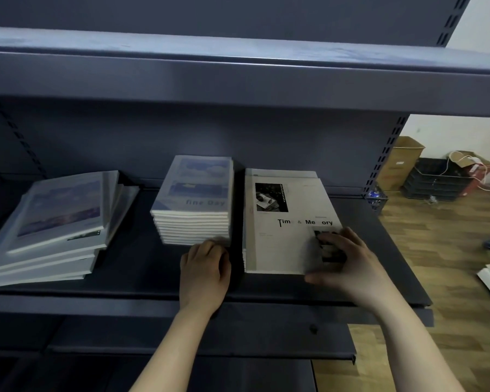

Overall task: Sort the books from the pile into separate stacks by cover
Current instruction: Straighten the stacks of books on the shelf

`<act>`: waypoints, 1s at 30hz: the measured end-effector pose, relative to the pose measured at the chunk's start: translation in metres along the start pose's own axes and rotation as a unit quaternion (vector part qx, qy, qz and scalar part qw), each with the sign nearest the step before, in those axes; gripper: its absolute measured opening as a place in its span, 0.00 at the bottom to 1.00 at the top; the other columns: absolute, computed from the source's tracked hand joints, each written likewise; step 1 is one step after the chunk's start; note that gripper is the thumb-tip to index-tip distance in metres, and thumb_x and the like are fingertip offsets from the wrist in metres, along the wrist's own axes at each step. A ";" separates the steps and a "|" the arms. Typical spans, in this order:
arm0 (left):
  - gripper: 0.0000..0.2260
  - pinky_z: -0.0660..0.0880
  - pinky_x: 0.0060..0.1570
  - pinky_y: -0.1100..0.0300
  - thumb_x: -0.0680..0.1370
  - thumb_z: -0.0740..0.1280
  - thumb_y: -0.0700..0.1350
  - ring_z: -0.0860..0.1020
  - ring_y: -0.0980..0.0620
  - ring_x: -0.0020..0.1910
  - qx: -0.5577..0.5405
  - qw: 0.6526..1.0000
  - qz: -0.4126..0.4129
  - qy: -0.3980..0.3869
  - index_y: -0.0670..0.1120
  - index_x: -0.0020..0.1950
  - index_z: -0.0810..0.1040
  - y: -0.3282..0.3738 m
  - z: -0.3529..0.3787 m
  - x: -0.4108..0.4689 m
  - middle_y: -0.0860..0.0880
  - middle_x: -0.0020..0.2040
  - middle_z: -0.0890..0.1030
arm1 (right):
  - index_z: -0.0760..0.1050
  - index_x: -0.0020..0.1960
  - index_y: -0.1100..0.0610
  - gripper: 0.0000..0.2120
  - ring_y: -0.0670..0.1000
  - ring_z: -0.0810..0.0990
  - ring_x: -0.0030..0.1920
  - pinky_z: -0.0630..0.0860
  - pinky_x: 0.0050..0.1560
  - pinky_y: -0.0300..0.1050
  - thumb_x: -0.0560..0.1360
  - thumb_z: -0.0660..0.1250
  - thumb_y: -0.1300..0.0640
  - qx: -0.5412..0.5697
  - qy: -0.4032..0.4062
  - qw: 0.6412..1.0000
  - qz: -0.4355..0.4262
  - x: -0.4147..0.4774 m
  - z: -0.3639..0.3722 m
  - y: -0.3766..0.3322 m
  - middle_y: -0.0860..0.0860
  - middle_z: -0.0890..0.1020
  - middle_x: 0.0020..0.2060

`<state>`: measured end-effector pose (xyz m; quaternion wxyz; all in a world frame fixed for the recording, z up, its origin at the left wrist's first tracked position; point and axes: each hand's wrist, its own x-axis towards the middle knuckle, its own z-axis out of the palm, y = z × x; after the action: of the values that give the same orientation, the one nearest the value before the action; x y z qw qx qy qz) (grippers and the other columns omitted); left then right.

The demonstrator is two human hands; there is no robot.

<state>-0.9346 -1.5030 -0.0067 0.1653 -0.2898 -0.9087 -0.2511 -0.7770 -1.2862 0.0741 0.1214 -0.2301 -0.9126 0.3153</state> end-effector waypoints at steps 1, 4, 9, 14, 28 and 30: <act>0.09 0.63 0.45 0.58 0.76 0.60 0.48 0.74 0.50 0.47 -0.002 1.000 -0.002 0.001 0.48 0.46 0.80 -0.001 0.001 0.000 0.52 0.48 0.78 | 0.72 0.64 0.44 0.38 0.46 0.71 0.59 0.69 0.55 0.40 0.55 0.79 0.42 -0.003 0.008 1.000 -0.006 0.000 0.001 0.000 0.40 0.67 0.58; 0.11 0.63 0.46 0.58 0.76 0.58 0.49 0.74 0.50 0.48 -0.006 1.000 -0.008 -0.002 0.49 0.47 0.80 -0.001 0.001 -0.001 0.52 0.49 0.77 | 0.73 0.65 0.47 0.38 0.42 0.68 0.58 0.65 0.54 0.37 0.57 0.80 0.46 0.015 0.036 0.999 -0.010 0.003 0.003 -0.005 0.39 0.65 0.57; 0.11 0.62 0.46 0.59 0.77 0.58 0.49 0.73 0.51 0.48 -0.011 1.000 -0.017 -0.008 0.49 0.48 0.80 0.002 -0.001 0.000 0.53 0.49 0.77 | 0.73 0.66 0.50 0.39 0.42 0.70 0.53 0.65 0.52 0.36 0.57 0.80 0.44 0.017 0.054 0.998 -0.032 0.014 0.007 -0.004 0.41 0.69 0.58; 0.05 0.62 0.47 0.59 0.77 0.64 0.44 0.73 0.51 0.48 -0.013 0.999 -0.028 -0.009 0.48 0.48 0.80 0.004 -0.002 0.000 0.52 0.50 0.77 | 0.74 0.65 0.50 0.39 0.45 0.73 0.54 0.67 0.51 0.37 0.57 0.79 0.42 0.010 0.048 0.998 -0.037 0.030 0.006 0.000 0.43 0.71 0.57; 0.05 0.63 0.48 0.59 0.75 0.65 0.45 0.73 0.52 0.48 -0.009 0.999 -0.030 -0.010 0.49 0.48 0.80 0.004 -0.002 0.000 0.53 0.49 0.77 | 0.75 0.65 0.51 0.39 0.44 0.72 0.54 0.66 0.52 0.37 0.56 0.81 0.46 0.034 0.054 0.998 -0.024 0.040 0.008 -0.002 0.42 0.72 0.54; 0.05 0.63 0.47 0.58 0.75 0.66 0.44 0.73 0.51 0.48 -0.006 1.000 -0.028 -0.009 0.49 0.48 0.80 0.005 -0.002 0.000 0.53 0.49 0.77 | 0.75 0.65 0.51 0.39 0.45 0.73 0.54 0.67 0.51 0.37 0.55 0.81 0.45 0.030 0.057 0.998 -0.020 0.039 0.008 -0.002 0.43 0.73 0.54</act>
<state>-0.9314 -1.5009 -0.0030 0.1480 -0.2670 -0.9165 -0.2584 -0.8145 -1.2728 0.0722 0.1862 -0.2253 -0.8988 0.3269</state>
